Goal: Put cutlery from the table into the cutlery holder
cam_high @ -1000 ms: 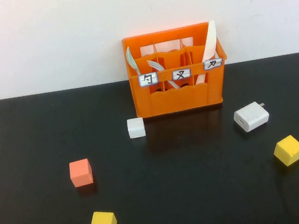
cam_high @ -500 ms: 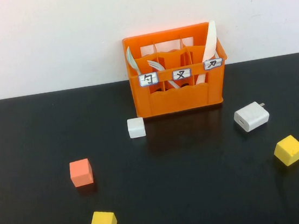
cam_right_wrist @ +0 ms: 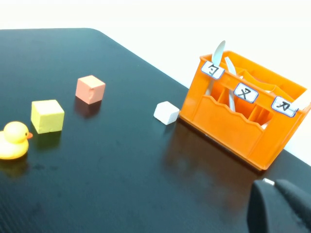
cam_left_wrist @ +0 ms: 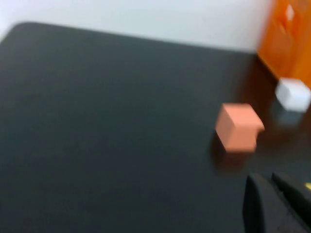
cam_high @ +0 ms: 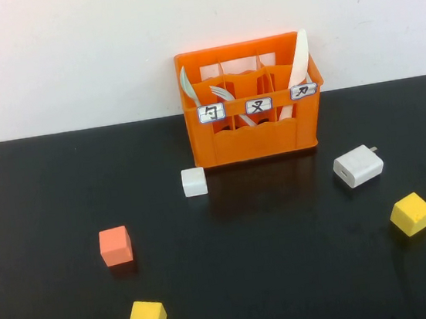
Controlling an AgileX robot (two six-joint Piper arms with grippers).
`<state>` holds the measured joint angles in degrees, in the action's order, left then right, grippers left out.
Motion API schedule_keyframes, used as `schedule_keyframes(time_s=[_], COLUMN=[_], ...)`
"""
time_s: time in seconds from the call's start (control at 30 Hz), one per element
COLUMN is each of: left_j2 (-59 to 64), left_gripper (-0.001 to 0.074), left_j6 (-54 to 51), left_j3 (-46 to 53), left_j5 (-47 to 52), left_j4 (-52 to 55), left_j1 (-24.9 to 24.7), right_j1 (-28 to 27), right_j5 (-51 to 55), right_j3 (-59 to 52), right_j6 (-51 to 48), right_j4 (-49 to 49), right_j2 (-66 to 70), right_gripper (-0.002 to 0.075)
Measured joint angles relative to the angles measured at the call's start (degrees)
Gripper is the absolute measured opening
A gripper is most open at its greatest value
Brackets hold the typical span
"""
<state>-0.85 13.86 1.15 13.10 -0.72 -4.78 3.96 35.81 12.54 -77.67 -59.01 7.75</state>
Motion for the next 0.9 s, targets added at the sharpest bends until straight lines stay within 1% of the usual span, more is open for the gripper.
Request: schedule_keyframes(time_s=[0.07,0.13,0.43,0.63,0.9], left_j2=[0.00,0.00,0.00,0.00,0.00], left_gripper=[-0.0001,-0.0001,-0.0001,-0.0001,-0.0001], left_j6=[0.00,0.00,-0.20,-2.66,-3.40], left_j3=[0.00,0.00,-0.11,-0.11,-0.11], left_j5=[-2.18,-2.12,4.31,4.54,4.75], left_j4=[-0.83,-1.24,-1.58,-1.58,-0.13], left_j1=[1.26,1.61,1.61,1.61,1.61], right_j1=[0.00,0.00,0.00,0.00,0.00], right_j5=[0.00,0.00,0.00,0.00,0.00], right_j3=[0.00,0.00,-0.09,-0.09,-0.09], right_j6=[0.00,0.00,0.00,0.00,0.00], right_j4=[0.00,0.00,-0.03,-0.03,-0.03], right_j2=[0.00,0.00,0.00,0.00,0.00], right_gripper=[-0.0002,-0.0002,-0.0002,-0.0002,-0.0002])
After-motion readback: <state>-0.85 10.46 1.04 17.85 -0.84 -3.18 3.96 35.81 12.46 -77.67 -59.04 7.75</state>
